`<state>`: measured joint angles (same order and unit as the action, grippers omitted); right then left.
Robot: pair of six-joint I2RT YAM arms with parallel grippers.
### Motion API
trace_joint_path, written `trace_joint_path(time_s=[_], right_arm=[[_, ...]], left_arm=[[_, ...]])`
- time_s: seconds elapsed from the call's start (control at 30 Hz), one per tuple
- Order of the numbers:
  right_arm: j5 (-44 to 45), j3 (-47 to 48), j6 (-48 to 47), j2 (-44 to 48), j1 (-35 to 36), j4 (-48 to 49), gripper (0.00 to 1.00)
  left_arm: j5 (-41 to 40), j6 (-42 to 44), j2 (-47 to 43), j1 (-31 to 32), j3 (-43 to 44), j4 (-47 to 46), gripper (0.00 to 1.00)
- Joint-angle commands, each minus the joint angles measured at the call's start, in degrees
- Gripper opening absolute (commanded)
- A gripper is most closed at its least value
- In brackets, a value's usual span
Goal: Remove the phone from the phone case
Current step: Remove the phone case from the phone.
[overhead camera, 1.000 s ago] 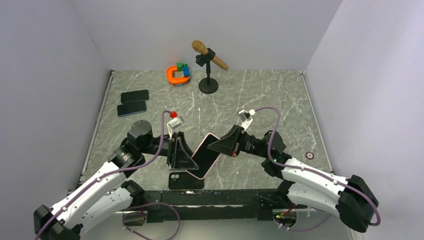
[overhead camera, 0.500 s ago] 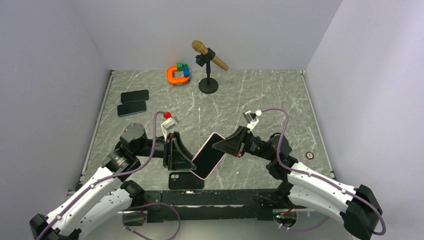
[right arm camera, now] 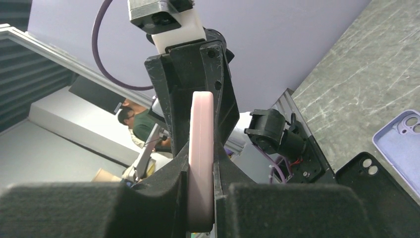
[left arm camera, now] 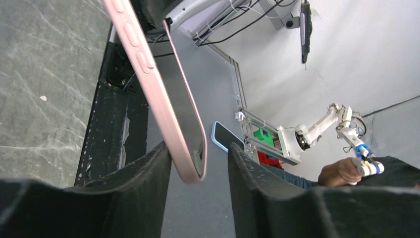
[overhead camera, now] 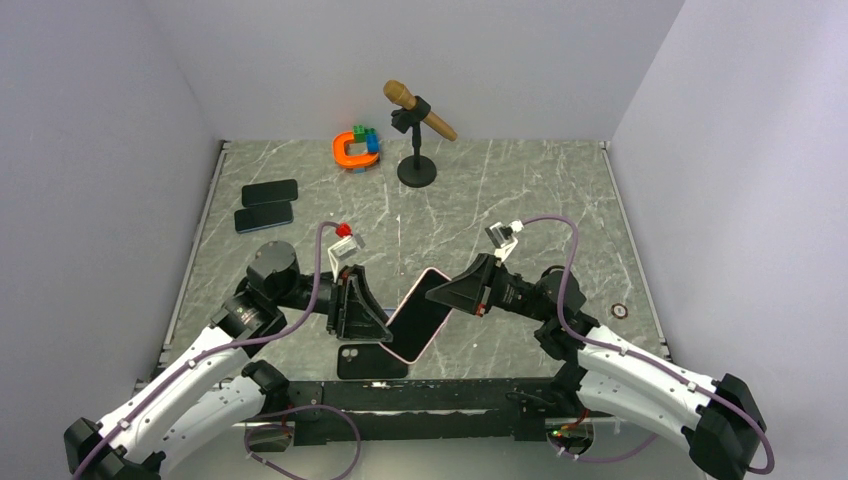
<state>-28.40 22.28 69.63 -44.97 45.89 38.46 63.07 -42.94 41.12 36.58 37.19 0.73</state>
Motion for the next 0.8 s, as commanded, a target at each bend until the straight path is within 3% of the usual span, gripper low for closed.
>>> trace_joint_path(time_s=[0.0, 0.13, 0.3, 0.63, 0.77], right_arm=[[4.5, 2.3, -0.5, 1.9, -1.4, -0.4, 0.00], [4.0, 2.1, -0.1, 1.7, -1.5, 0.6, 0.00], [3.6, 1.9, 1.1, 0.7, -1.5, 2.8, 0.00], [4.1, 1.1, 3.5, 0.2, -1.7, 5.4, 0.00], [5.1, 1.0, 3.7, 0.4, -1.8, 4.8, 0.00]], left_arm=[[7.8, 3.8, -1.2, 0.5, 3.9, -0.8, 0.52], [8.3, 3.4, -1.5, 0.5, 3.5, -2.0, 0.52], [9.9, -0.5, -0.5, 0.5, 2.4, -7.5, 0.35], [11.6, -0.8, -0.6, 0.5, 2.9, -9.5, 0.34], [11.8, -2.5, -0.6, 0.5, 2.6, -12.0, 0.38]])
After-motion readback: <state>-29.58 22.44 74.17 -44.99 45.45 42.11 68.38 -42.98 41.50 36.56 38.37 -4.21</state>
